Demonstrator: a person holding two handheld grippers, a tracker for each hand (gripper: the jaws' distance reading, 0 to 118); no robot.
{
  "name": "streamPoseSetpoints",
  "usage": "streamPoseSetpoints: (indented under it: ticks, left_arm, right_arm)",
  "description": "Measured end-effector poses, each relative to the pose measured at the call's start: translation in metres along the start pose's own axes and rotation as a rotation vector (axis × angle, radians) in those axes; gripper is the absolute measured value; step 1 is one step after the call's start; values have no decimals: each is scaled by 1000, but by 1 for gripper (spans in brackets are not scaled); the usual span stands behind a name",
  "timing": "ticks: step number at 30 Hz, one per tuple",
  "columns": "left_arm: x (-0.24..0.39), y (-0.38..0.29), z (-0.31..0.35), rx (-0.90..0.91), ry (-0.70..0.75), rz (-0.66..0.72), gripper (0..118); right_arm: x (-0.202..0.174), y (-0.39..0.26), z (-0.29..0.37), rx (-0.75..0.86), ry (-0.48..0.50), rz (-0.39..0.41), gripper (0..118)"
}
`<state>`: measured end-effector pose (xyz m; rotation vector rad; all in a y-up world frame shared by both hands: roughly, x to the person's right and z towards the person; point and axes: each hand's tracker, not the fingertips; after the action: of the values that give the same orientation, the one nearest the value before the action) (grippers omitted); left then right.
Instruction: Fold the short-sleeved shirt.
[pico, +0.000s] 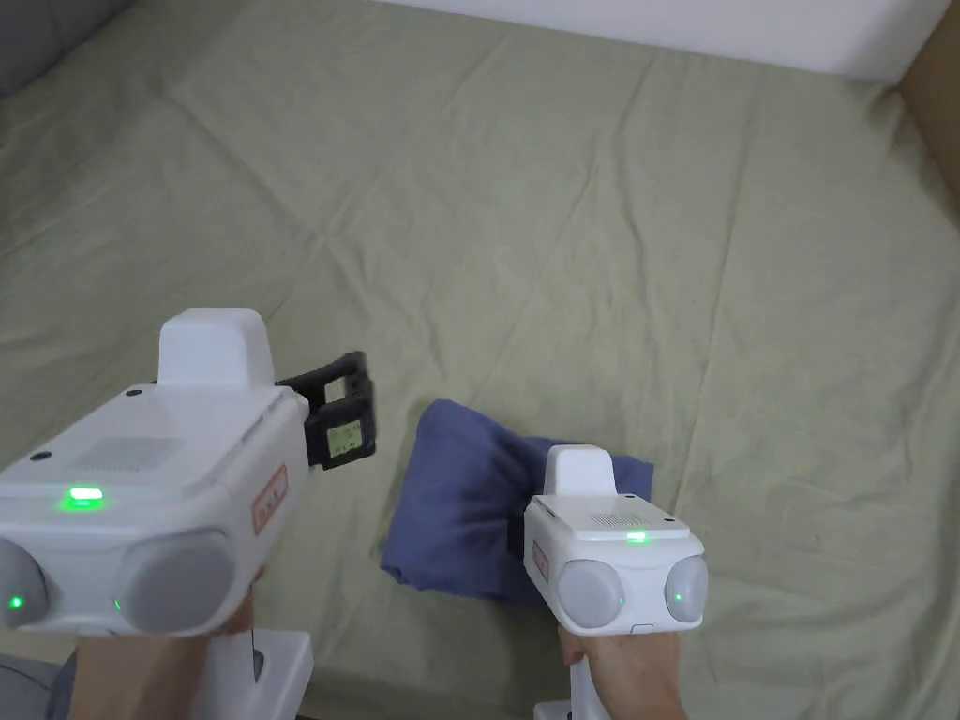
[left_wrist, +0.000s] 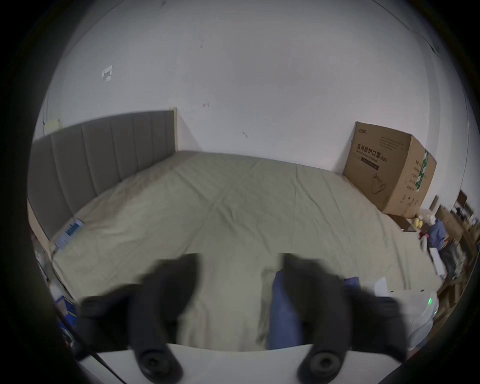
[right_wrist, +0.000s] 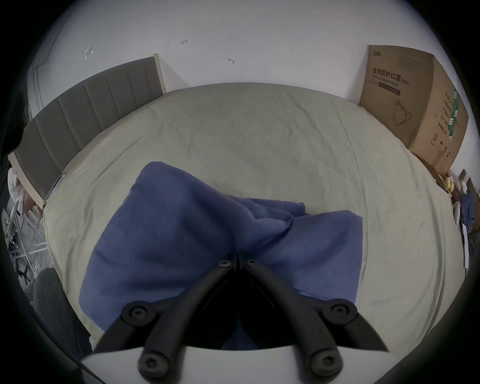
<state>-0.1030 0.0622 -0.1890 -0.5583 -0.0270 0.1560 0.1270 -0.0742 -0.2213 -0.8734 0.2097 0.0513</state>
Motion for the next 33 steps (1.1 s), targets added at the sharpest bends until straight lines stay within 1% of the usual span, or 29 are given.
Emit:
streamPoseSetpoints:
  ticks: [1,2,3,5,8,11,12,13,15,18,20,22,23,24,25,27,28,29,30,32,33]
  left_arm:
    - [-4,3,-7,-10,-30,25,115]
    - [-9,5,-13,-4,-58,57,118]
    - [-16,10,-19,-15,-91,102,118]
    - [-28,21,-38,-112,-173,194,118]
    - [-44,25,-75,-246,-334,251,118]
    - [-60,9,-123,-460,-499,284,118]
    - [-66,0,-139,-537,-564,312,118]
    - [-68,-8,-153,-613,-623,369,118]
    - [-68,-30,-179,-758,-684,417,118]
    - [-62,-51,-200,-818,-729,413,118]
    - [-60,-64,-209,-847,-758,456,118]
    - [-59,-64,-210,-825,-833,511,117]
    - [-47,-66,-203,-835,-862,531,115]
    - [-43,-68,-204,-846,-870,547,107]
    - [-40,-71,-207,-860,-848,543,97]
    - [-35,-73,-212,-878,-781,451,71]
    - [-33,-71,-210,-868,-762,411,51]
    - [-30,-67,-209,-879,-705,365,29]
    - [-28,-65,-210,-892,-683,379,26]
    - [-17,-56,-203,-896,-666,410,19]
    - [-10,-49,-197,-896,-609,382,18]
  right_arm:
    - [5,-1,0,3,10,-18,0]
    - [7,-1,0,3,17,-27,0]
    - [7,-1,1,3,20,-29,0]
    - [7,0,1,2,22,-30,0]
    - [8,0,2,2,26,-28,0]
    - [13,0,2,0,42,-43,0]
    - [14,1,2,-3,46,-52,0]
    - [14,1,2,-5,49,-58,0]
    - [15,1,1,-8,54,-66,0]
    - [16,2,1,-9,60,-68,0]
    - [19,3,2,-14,67,-83,0]
    - [22,5,2,-19,81,-109,0]
    - [25,7,3,-21,90,-125,0]
    - [28,10,6,-19,99,-141,0]
    - [31,13,11,-11,105,-148,0]
    - [42,25,32,78,75,-157,0]
    - [48,31,42,114,66,-171,0]
    - [58,40,56,156,66,-191,0]
    - [66,47,67,190,60,-203,0]
    - [80,58,91,260,19,-199,0]
    - [87,63,104,296,1,-194,0]
